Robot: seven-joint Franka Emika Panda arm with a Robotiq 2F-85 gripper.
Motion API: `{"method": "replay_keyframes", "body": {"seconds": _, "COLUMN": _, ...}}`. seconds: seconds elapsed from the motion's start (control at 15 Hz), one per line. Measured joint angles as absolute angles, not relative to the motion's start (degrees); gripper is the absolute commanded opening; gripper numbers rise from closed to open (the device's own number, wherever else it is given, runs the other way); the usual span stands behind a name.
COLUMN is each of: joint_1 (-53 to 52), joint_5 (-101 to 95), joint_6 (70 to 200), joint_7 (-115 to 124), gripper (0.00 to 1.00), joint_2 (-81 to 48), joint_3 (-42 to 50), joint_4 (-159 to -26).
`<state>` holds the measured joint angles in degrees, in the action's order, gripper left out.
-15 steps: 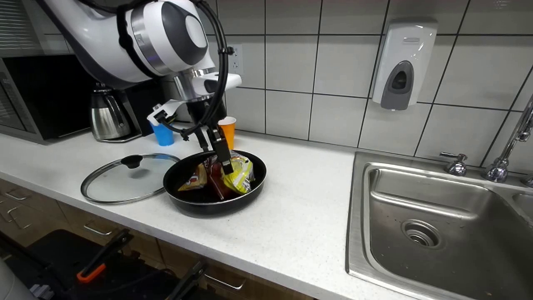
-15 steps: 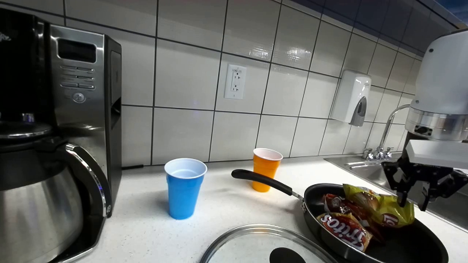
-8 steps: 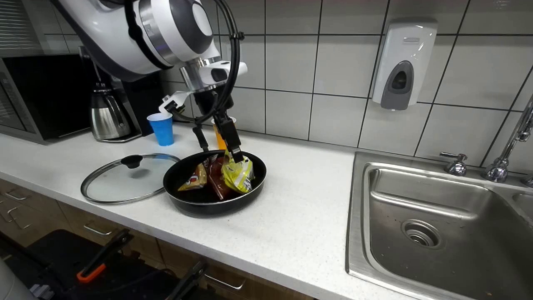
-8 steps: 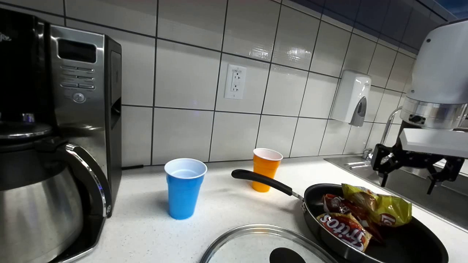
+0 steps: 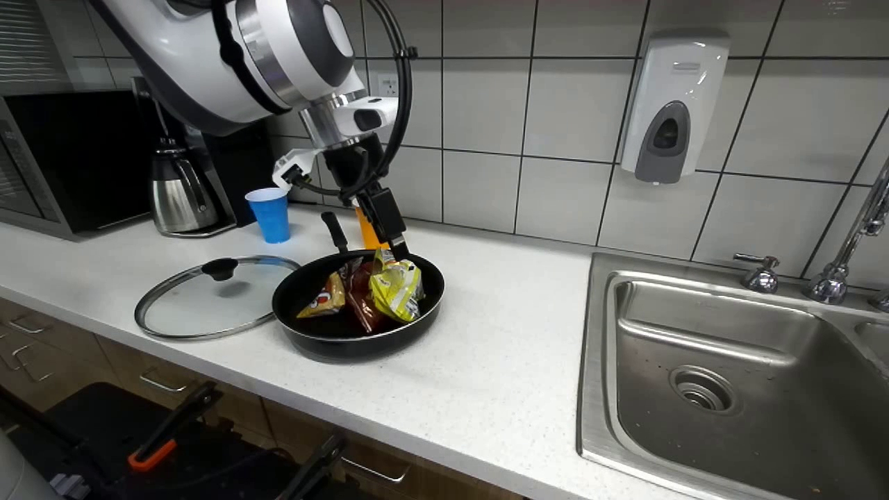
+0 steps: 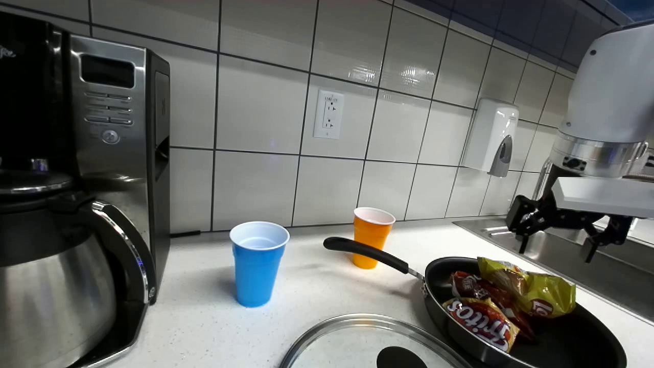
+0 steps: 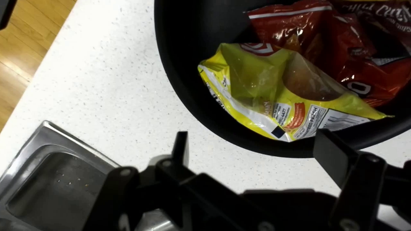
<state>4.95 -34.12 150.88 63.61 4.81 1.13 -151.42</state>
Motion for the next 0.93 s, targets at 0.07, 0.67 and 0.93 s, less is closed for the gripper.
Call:
{"method": "replay_keyframes", "body": {"seconds": 0.07, "joint_1": 4.72, "joint_5": -34.12, "joint_6": 151.01, "joint_7": 63.34, "gripper": 1.0, "joint_2": 4.32, "joint_3": 1.08, "joint_4": -151.31}}
{"method": "replay_keyframes", "body": {"seconds": 0.67, "joint_1": 4.31, "joint_5": -37.14, "joint_6": 151.35, "joint_7": 62.19, "gripper": 1.0, "joint_2": -0.51, "joint_3": 1.45, "joint_4": -149.93}}
{"method": "replay_keyframes", "body": {"seconds": 0.93, "joint_1": 4.29, "joint_5": -39.47, "joint_6": 151.26, "joint_7": 62.54, "gripper": 1.0, "joint_2": -4.74, "joint_3": 2.64, "joint_4": -148.42}}
